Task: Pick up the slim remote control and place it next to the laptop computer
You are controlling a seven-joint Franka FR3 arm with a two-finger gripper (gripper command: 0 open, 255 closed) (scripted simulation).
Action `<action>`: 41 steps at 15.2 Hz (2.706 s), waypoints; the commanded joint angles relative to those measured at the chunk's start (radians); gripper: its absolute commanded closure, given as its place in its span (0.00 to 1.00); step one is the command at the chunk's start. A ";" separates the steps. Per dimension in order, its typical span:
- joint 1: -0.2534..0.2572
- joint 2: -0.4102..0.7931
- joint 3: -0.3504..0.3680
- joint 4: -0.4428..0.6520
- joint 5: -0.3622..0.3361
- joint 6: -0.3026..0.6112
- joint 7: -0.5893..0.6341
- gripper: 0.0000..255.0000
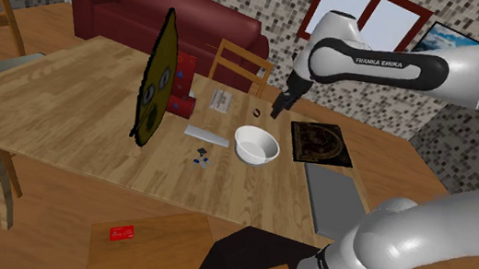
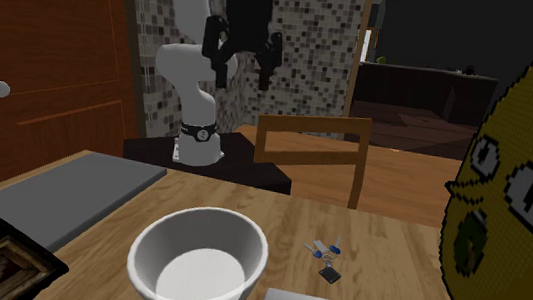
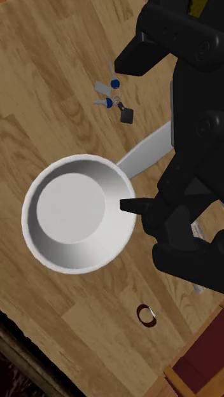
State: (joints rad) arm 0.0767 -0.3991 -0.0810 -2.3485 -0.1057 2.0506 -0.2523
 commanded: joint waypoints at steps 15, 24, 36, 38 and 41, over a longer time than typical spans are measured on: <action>0.035 0.618 -0.026 0.302 0.118 0.263 -0.362 0.00; 0.019 0.966 0.032 0.595 0.149 0.282 -0.514 0.00; 0.016 1.166 0.055 0.736 0.148 0.328 -0.559 0.00; 0.016 1.166 0.055 0.736 0.148 0.328 -0.559 0.00; 0.016 1.166 0.055 0.736 0.148 0.328 -0.559 0.00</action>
State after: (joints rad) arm 0.0930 0.7671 -0.0257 -1.6120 0.0419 2.3784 -0.8109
